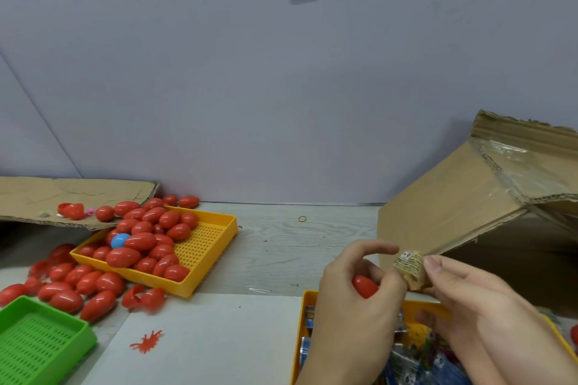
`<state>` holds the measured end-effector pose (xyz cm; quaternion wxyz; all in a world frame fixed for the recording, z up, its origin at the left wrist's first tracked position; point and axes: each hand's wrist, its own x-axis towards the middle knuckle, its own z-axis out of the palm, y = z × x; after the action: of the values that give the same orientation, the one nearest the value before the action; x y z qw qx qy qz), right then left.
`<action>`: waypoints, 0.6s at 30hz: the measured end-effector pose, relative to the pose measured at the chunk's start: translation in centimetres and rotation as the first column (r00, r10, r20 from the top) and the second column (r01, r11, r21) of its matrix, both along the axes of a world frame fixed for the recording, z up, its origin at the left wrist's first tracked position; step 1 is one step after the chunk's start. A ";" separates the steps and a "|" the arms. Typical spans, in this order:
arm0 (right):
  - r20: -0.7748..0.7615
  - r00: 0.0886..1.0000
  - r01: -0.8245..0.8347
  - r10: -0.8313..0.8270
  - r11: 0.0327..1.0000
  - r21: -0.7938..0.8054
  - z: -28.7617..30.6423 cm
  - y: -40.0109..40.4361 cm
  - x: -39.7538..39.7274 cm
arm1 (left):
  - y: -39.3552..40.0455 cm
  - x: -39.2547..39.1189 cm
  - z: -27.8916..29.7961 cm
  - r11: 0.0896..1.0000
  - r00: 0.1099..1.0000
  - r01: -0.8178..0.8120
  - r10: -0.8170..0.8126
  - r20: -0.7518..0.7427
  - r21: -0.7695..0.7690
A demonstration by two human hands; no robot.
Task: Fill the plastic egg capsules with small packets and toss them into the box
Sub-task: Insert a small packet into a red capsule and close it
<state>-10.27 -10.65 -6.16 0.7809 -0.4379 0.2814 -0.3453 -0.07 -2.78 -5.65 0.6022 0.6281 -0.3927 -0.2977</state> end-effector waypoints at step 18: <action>0.046 0.998 0.035 -0.042 0.990 0.138 1.1 1.2 0.1 | 0.3 0.4 0.3 0.987 0.948 0.160 -0.157 -0.277 -0.012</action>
<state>-10.15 -9.47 -5.08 0.8090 -0.3692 0.2937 -0.3506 0.34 -2.44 -5.32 0.6220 0.5499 -0.3523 -0.4321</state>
